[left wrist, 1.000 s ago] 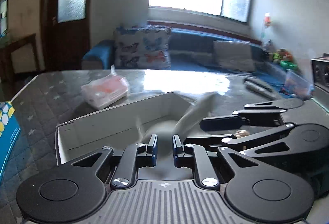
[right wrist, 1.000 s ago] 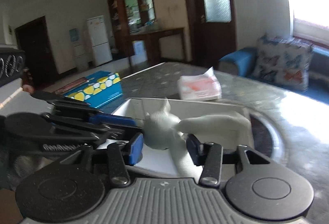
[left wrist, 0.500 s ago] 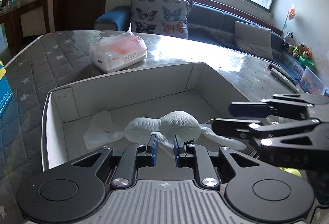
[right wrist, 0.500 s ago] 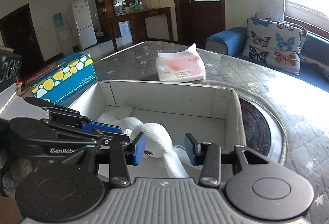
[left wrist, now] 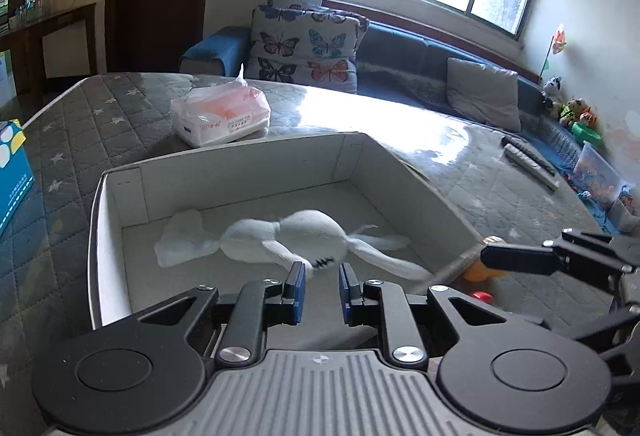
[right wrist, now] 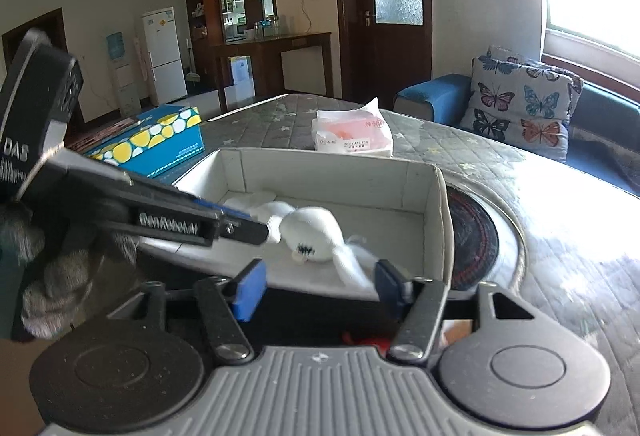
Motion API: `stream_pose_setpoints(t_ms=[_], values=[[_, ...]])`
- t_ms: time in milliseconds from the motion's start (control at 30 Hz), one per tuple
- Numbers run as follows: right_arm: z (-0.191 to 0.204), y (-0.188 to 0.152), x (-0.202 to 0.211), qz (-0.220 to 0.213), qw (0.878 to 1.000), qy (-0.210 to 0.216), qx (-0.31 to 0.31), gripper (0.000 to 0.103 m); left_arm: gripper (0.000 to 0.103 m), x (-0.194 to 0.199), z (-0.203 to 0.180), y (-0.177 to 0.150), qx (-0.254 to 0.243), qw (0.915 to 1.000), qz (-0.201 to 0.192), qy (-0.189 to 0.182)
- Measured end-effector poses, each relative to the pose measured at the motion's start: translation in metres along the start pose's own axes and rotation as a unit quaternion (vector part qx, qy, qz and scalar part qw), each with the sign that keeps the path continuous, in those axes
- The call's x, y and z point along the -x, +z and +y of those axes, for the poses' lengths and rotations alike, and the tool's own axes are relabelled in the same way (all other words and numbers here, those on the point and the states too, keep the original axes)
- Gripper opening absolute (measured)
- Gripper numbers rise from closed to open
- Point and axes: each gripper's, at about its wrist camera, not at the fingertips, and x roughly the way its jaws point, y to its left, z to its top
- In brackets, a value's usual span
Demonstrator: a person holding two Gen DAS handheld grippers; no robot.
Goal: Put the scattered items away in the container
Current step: 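Carry the rabbit over the box and open the left tool to drop it, then move the left tool down onto the black-haired doll figure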
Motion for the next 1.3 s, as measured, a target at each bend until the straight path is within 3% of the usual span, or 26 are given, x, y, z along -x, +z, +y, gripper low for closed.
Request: stream_pose_setpoints(t_ms=[300,500,600,1300], values=[[0.019,-0.042,0.038,-0.005,1.0,-0.017,0.004,0.079,0.023,0.035,-0.024,-0.033,-0.009,0.9999,-0.009,0.003],[0.025,-0.063,0.048,0.005,1.0,-0.027,-0.004,0.08,0.025,0.04,-0.031,-0.054,0.01,0.9998,0.013,-0.006],[0.027,-0.072,0.051,0.008,0.999,-0.036,-0.004,0.086,0.025,0.038,-0.034,-0.063,0.018,0.9994,0.028,-0.01],[0.027,-0.088,0.023,0.046,0.998,-0.027,-0.018,0.086,0.029,0.014,-0.038,-0.065,0.034,0.9961,0.073,-0.035]])
